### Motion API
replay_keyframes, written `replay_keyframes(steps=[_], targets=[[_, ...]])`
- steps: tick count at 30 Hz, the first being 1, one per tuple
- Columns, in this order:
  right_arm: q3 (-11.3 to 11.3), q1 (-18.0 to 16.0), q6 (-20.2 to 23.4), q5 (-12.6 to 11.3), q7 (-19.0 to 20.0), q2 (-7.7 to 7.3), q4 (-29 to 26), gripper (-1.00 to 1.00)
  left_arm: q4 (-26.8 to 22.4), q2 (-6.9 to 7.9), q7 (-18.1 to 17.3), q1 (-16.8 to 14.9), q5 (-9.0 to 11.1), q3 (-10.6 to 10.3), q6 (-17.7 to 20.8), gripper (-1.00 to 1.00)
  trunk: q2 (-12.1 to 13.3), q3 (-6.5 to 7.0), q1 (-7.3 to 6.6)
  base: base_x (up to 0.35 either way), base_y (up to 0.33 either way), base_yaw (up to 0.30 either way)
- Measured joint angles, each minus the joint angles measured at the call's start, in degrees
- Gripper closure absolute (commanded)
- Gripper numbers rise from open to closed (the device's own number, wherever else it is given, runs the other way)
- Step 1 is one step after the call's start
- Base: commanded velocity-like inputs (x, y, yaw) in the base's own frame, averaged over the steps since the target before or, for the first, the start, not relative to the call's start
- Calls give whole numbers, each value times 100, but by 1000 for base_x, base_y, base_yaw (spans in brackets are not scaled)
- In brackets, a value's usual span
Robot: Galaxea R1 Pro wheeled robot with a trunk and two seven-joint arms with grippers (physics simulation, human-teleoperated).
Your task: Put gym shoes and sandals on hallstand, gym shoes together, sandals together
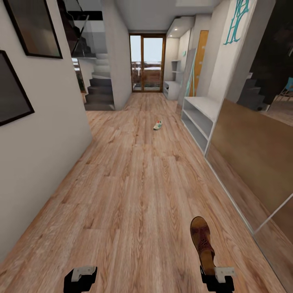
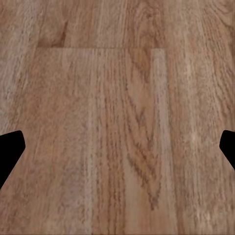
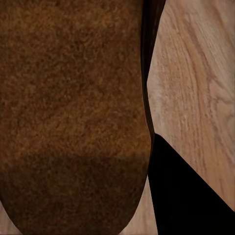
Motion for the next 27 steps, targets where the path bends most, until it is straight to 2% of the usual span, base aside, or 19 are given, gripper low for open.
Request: replay_keyframes(steps=[7, 27], targets=[[1, 0, 0, -6, 2, 0, -6, 100, 0, -8, 0, 0, 11, -2, 0, -100, 0, 15, -2, 237, 0, 0], [3, 0, 0, -7, 5, 1, -6, 100, 105, -22, -2, 0, 8, 3, 0, -100, 0, 17, -3, 327, 0, 0]])
